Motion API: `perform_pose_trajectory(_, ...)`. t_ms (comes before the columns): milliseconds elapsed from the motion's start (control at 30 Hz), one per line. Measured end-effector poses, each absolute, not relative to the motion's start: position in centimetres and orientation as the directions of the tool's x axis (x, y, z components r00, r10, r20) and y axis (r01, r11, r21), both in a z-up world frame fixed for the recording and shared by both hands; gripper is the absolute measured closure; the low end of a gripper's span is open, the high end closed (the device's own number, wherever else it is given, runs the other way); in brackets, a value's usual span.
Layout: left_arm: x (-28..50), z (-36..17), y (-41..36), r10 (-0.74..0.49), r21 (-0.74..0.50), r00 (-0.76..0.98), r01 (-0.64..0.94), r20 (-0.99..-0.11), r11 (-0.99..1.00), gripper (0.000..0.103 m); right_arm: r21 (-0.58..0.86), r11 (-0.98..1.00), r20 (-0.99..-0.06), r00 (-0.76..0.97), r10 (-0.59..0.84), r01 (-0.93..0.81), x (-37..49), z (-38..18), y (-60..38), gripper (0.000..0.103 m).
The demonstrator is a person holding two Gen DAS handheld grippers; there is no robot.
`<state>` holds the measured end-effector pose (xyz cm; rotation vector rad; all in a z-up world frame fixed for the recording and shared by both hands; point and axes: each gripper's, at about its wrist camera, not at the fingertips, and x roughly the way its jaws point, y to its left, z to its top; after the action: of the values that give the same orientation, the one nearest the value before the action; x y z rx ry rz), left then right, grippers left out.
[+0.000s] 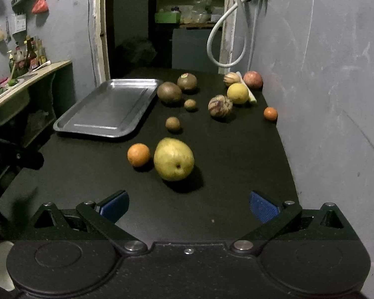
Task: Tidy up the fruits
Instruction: 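Grasp the small brown round fruit with the left tool while the right tool grasps the yellow pear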
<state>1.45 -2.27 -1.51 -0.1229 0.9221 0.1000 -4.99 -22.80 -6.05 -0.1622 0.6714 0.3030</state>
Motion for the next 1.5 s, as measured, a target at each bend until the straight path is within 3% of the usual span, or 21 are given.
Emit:
perform_pose_trajectory(233, 1.9, -1.9, -3.9, 0.052, 0.037, 0.580, -0.038, -0.813, 0.999, 0.001, -0.028, 0.955, -0.680, 0.706, 0.199, -0.296, -4.9, -7.2, -24.4, 0.001)
perform_pose_trajectory(533, 4.7, -3.0, -6.0, 0.000, 0.169, 0.590, 0.232, -0.808, 0.958, 0.001, -0.043, 0.972, -0.716, 0.686, 0.130, -0.230, -4.5, -8.2, -25.1, 0.001)
perform_pose_trajectory(1067, 15.1, -3.0, -0.2, -0.279, 0.127, 0.546, 0.591, -0.790, 0.797, 0.001, -0.111, 0.993, -0.691, 0.714, -0.113, 0.050, -4.3, -8.3, -19.9, 0.001)
perform_pose_trajectory(1233, 19.3, -2.7, 0.3, -0.374, 0.156, 0.509, 0.728, -0.776, 0.668, 0.001, -0.238, 0.971, -0.704, 0.692, -0.160, -0.017, -3.9, -7.8, -17.7, 0.001)
perform_pose_trajectory(1500, 23.4, -4.6, -2.4, -0.465, 0.137, 0.434, 0.827, -0.771, 0.545, 0.001, -0.302, 0.950, -0.738, 0.650, -0.182, -0.077, -2.4, -7.5, -15.5, 0.001)
